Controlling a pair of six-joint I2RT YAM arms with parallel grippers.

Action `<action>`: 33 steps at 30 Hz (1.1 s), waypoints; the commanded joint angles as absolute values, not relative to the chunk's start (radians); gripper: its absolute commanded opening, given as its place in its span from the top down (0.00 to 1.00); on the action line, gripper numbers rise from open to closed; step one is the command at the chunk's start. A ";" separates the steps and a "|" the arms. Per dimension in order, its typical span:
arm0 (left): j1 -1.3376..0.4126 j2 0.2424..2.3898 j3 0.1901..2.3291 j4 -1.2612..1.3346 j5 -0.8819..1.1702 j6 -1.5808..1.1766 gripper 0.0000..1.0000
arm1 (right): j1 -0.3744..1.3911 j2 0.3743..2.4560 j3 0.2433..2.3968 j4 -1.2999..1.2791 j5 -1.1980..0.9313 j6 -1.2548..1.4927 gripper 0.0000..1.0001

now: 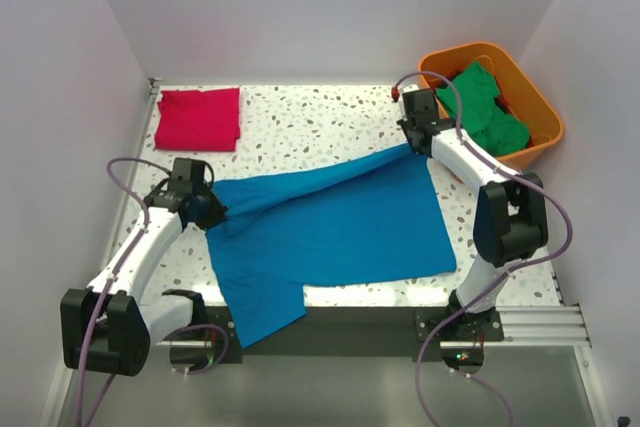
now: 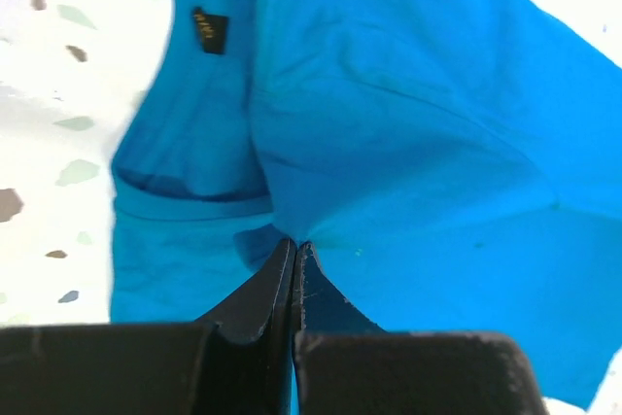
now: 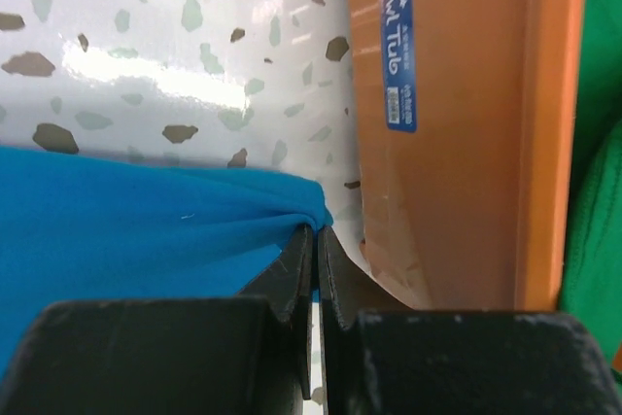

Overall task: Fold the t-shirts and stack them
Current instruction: Fold the tshirt

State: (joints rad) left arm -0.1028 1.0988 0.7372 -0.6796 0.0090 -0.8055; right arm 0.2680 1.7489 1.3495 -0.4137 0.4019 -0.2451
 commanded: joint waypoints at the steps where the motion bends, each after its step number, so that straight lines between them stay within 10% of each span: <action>1: -0.095 1.114 0.713 -0.726 -0.063 -0.812 1.00 | 0.261 1.767 1.339 -0.459 0.456 -0.267 1.00; 9: -0.095 1.031 0.632 -0.794 0.003 -0.755 0.80 | 0.261 1.732 1.261 -0.512 0.479 -0.219 0.87; 17: -0.095 0.940 0.739 -0.833 -0.035 -0.753 0.00 | 0.265 1.600 1.252 -0.580 0.308 -0.175 0.33; 21: -0.095 0.985 0.793 -0.706 0.007 -0.762 0.00 | 0.287 1.505 1.226 -0.513 0.047 -0.141 0.01; 33: -0.095 1.561 0.922 -0.249 0.184 -0.802 0.00 | 0.325 1.744 1.299 -0.397 -0.078 0.116 0.01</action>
State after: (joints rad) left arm -0.1001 1.4887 0.8680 -0.3817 0.1516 -0.7860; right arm 0.3271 1.6859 1.2552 -0.4179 -0.0776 0.0242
